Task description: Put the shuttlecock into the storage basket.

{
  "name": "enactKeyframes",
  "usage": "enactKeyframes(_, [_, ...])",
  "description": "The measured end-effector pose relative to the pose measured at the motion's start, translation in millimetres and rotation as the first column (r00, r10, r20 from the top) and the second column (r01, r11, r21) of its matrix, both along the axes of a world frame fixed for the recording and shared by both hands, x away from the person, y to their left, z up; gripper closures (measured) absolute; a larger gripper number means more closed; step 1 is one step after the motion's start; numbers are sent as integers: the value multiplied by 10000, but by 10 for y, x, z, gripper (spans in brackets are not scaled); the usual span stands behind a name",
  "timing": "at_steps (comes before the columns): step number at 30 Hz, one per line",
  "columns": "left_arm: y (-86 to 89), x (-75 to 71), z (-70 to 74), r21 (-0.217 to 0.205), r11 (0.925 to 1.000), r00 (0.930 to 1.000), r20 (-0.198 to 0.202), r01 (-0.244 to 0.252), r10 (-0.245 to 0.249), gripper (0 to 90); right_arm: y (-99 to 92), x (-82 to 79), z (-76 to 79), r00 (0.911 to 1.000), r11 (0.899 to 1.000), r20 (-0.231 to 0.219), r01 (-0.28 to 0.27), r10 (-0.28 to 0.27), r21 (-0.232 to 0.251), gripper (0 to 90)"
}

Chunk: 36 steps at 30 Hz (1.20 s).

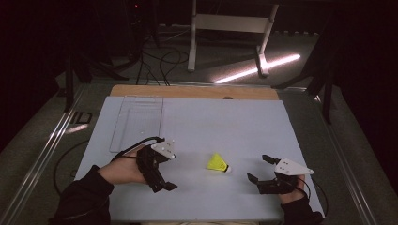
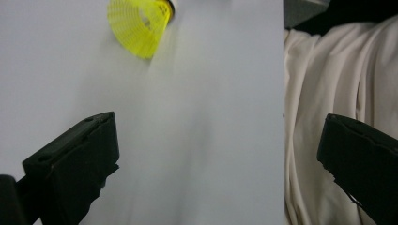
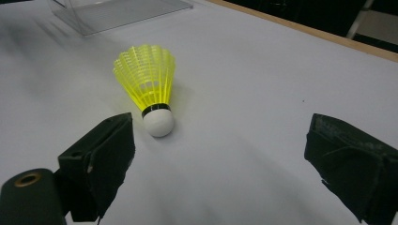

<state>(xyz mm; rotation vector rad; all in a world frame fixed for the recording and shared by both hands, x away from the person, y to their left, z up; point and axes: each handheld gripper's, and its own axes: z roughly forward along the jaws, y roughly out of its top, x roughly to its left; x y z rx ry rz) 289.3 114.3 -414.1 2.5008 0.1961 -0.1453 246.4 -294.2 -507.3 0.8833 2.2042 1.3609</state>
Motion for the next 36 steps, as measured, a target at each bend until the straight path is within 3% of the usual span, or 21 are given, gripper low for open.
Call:
enactKeyframes(11, [-231,67,-55,-245,9990,9988,339,368,-360,1,6,0,-4,10000,10000,-28,-18,18,-4,91])
enactKeyframes(24, [-493,175,-183,-920,9954,9980,550,-272,324,1,6,0,-8,10000,10000,-50,-34,34,-8,90])
enactKeyframes(26, [-524,183,-210,-1101,9931,9981,419,-401,450,1,5,0,-8,10000,10000,-52,-37,37,-1,91])
enactKeyframes(29, [-566,181,-266,-1512,9885,9996,260,-93,134,1,6,-1,-9,10000,10000,-52,-48,48,5,90])
enactKeyframes(32, [-591,173,-320,-2013,9786,9991,149,423,-401,3,6,0,-8,10000,10000,-54,-58,58,9,91])
enactKeyframes(36, [-624,188,-410,-2503,9653,9972,165,748,-730,3,6,0,-9,10000,10000,-61,-65,65,12,91])
